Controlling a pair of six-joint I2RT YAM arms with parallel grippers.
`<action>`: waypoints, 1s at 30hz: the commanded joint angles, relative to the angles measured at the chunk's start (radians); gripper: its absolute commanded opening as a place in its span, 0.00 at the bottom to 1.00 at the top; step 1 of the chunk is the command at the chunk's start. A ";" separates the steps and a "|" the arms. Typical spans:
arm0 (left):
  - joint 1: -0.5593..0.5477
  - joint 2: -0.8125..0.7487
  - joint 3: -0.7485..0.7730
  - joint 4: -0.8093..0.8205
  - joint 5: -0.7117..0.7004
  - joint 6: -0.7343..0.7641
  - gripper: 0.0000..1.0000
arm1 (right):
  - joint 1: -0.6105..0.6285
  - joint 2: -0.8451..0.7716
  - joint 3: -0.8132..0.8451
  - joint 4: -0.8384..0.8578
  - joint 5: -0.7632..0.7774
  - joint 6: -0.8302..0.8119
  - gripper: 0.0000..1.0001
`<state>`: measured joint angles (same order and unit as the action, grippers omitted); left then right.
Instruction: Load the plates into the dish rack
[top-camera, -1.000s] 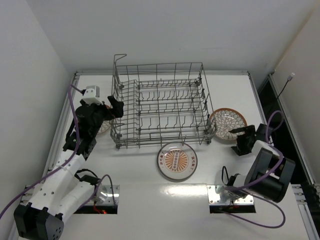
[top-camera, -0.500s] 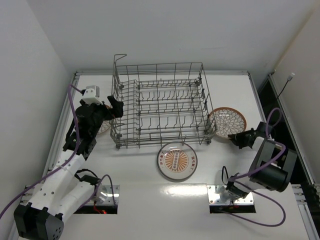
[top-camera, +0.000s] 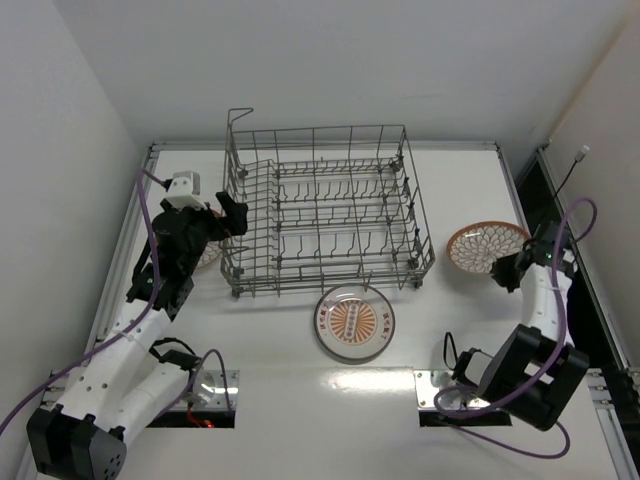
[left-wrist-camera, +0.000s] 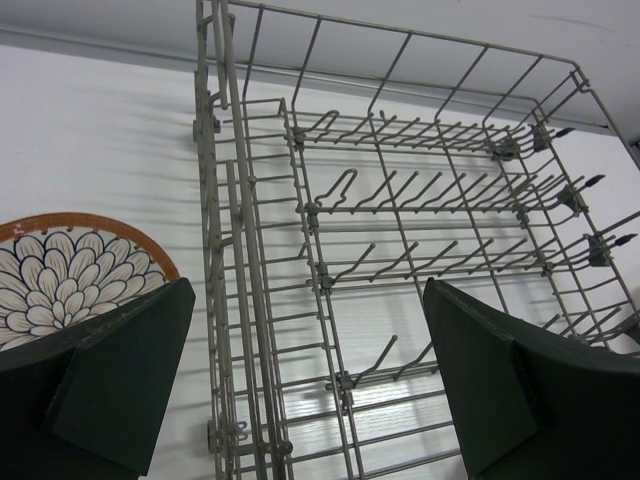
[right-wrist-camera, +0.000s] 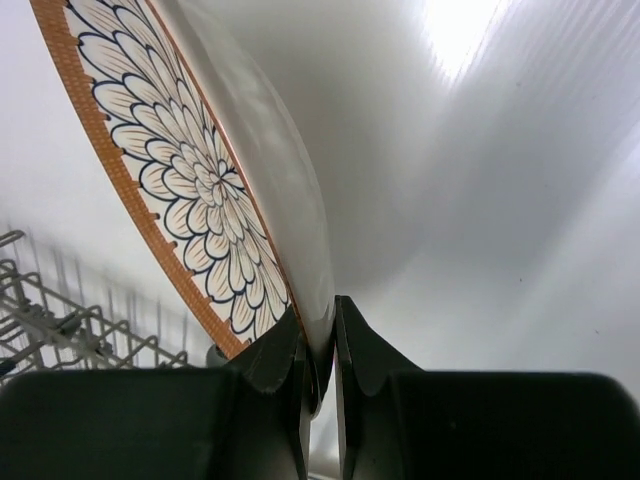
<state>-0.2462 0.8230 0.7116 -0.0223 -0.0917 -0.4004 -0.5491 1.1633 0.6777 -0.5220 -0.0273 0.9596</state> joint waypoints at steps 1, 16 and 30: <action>-0.011 -0.004 0.014 0.025 -0.019 0.011 1.00 | 0.018 -0.065 0.190 -0.060 0.055 -0.016 0.00; -0.011 -0.013 0.014 0.025 -0.009 0.011 1.00 | 0.294 -0.238 0.474 -0.110 0.346 -0.151 0.00; -0.011 -0.015 0.014 0.025 0.024 0.002 1.00 | 0.691 -0.131 0.471 0.045 0.392 -0.410 0.00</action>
<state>-0.2493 0.8162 0.7116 -0.0219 -0.0830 -0.4007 0.0628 1.0042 1.0744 -0.6357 0.2798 0.6048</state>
